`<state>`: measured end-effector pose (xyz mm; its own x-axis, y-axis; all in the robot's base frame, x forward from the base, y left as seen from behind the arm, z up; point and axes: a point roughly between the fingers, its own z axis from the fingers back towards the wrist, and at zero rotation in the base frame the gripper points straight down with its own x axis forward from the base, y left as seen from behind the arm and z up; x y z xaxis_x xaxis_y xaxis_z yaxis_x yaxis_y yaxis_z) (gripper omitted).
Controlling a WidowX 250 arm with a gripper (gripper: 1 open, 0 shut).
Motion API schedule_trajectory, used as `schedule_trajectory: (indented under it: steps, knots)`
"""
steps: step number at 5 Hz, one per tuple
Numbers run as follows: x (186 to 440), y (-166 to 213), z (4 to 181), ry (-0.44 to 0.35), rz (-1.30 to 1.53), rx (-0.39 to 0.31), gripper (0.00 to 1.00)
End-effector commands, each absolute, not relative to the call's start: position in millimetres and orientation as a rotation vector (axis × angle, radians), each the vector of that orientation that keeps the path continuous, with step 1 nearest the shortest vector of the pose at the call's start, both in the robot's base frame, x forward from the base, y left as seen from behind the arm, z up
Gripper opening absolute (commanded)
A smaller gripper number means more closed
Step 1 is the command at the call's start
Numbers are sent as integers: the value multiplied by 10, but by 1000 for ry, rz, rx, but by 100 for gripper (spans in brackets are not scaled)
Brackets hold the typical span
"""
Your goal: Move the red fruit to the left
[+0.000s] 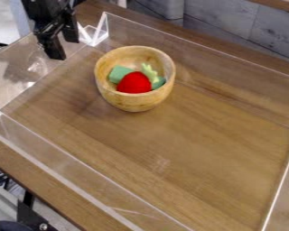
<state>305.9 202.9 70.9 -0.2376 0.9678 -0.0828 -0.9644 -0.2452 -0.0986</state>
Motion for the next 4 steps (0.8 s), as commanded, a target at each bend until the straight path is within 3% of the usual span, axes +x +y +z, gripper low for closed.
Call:
schedule_trajectory:
  steps: [1,4]
  knots:
    - [3094,2139,930,-127,1791,-172,0]
    - [3130,2121,830,-125,1798,-151,0]
